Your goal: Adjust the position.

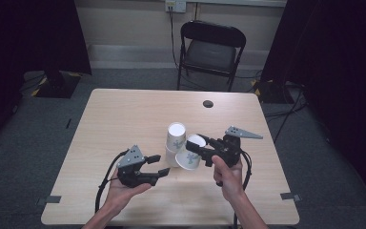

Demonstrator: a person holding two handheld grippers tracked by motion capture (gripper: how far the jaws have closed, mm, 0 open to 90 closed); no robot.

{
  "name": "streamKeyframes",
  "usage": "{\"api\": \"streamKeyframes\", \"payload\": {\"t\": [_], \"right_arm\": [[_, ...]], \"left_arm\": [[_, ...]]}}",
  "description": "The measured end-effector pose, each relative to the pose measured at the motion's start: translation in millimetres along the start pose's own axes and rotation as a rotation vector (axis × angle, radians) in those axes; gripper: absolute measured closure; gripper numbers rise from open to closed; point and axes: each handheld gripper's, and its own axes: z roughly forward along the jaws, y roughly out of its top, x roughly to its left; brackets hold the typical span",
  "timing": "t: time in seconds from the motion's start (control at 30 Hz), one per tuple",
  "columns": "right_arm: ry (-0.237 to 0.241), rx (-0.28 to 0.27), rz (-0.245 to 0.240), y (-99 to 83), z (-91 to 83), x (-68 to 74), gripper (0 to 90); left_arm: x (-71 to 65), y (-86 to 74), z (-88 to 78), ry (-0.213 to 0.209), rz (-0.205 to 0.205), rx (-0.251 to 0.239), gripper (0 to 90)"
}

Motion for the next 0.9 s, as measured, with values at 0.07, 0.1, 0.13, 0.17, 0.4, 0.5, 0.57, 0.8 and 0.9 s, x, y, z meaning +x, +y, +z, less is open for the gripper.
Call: {"api": "streamKeyframes", "payload": {"t": [0.07, 0.1, 0.13, 0.17, 0.4, 0.5, 0.57, 0.8, 0.9], "right_arm": [[0.001, -0.004, 0.008, -1.7, 1.0, 0.8, 37.1], [0.005, -0.005, 0.011, -2.2, 1.5, 2.0, 37.1], [0.012, -0.006, 0.014, -2.6, 2.4, 3.3, 37.1], [0.019, -0.007, 0.019, -2.9, 3.2, 4.7, 37.1], [0.065, 0.003, 0.083, -7.9, 10.6, 6.6, 37.2], [0.08, 0.013, 0.095, -11.3, 13.8, 8.6, 37.2], [0.092, 0.007, 0.113, -12.3, 15.0, 9.7, 37.3], [0.139, -0.013, 0.193, -13.8, 15.4, 6.2, 37.3], [0.158, -0.014, 0.246, -16.6, 16.7, 3.0, 37.4]], "left_arm": [[-1.6, 0.1, -0.1, -0.007, 0.001, -0.008, 39.4], [-2.6, 0.2, 0.3, -0.008, 0.009, -0.008, 39.1], [-3.8, 0.1, 1.2, -0.009, 0.009, -0.01, 37.7], [-4.9, 0.0, 2.0, -0.012, 0.009, -0.013, 36.9], [-13.6, 0.2, 3.6, -0.001, 0.06, -0.035, 47.1], [-16.6, 1.7, 1.9, 0.03, 0.085, -0.048, 48.3], [-19.4, 1.8, -0.2, 0.044, 0.096, -0.059, 49.8], [-29.6, 4.2, -1.3, 0.079, 0.151, -0.1, 54.4], [-30.7, 4.3, -1.3, 0.095, 0.172, -0.105, 55.6]]}}
